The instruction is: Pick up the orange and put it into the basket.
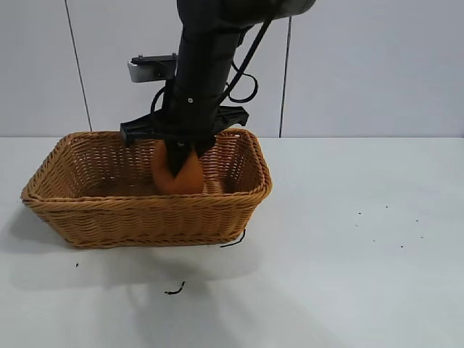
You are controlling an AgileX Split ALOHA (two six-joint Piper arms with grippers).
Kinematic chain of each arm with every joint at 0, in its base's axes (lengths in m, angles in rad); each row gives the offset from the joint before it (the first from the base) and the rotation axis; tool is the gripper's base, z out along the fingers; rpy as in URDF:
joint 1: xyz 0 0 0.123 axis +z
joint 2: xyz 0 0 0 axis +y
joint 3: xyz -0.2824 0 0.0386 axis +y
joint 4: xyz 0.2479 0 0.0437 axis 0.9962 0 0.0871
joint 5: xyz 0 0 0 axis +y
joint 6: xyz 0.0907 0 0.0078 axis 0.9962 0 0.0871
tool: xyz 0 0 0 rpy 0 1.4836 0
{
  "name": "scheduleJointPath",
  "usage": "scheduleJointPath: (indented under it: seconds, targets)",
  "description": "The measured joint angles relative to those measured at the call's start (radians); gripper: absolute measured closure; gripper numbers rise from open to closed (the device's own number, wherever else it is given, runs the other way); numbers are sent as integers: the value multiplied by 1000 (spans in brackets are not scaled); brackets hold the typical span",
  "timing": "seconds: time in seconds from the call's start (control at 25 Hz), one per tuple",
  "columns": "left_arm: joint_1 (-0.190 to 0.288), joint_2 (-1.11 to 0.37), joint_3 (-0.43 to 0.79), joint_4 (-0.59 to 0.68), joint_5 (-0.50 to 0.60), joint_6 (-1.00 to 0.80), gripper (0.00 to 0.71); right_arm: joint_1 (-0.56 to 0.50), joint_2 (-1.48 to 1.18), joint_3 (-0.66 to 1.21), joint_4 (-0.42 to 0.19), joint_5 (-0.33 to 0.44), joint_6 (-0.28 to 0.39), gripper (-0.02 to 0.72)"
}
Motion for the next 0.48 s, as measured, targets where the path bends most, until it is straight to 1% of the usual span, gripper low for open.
scheduleJointPath:
  seconds: [0.08,0.2,0.32,0.48]
  targets:
    - [0,0,0,0,0,0,71,0,-1,-78,-29,64,-1,39]
    - [0,0,0,0,0,0,71,-12,-3,-197,-80,130,11,27]
    - [0,0,0,0,0,0,71,-55,-10,-277,-106,141,35,27]
    - [0,0,0,0,0,0,71,-148,-15,-297,-115,144,38,27]
